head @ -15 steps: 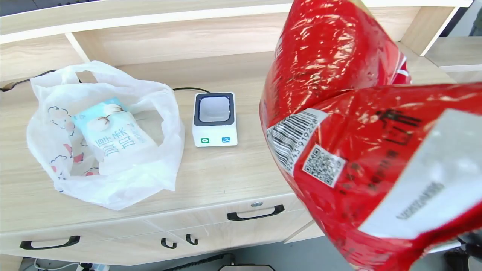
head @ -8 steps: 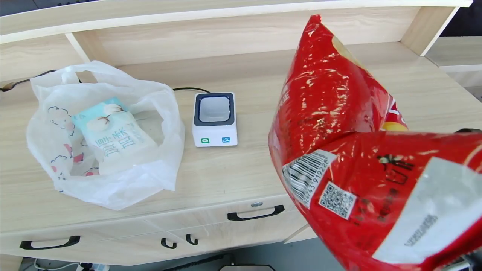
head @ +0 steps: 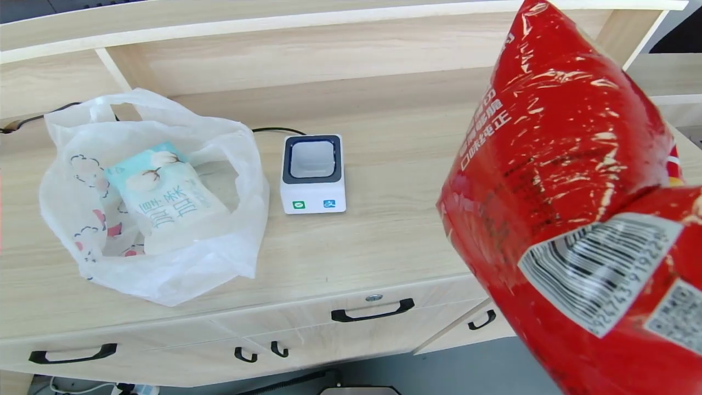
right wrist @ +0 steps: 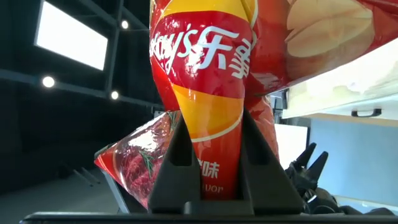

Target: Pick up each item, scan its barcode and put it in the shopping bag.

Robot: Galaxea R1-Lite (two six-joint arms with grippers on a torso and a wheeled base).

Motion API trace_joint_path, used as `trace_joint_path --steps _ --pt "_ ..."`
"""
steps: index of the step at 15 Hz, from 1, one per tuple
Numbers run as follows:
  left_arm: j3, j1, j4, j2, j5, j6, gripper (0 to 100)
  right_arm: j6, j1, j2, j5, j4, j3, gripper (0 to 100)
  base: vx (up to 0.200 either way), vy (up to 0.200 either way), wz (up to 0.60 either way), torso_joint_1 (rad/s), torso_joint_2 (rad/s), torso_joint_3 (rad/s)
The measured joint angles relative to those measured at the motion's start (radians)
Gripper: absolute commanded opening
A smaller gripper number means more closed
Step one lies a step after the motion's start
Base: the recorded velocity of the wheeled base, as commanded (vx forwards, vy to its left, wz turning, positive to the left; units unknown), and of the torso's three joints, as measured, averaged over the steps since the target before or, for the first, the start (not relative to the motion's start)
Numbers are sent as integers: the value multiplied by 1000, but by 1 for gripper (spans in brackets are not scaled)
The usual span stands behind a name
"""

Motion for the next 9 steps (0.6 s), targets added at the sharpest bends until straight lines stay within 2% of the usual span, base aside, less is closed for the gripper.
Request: trace_joint_path --steps 9 --pt "0 0 1 0 0 -1 100 34 -24 -15 0 0 -9 0 0 0 0 0 0 0"
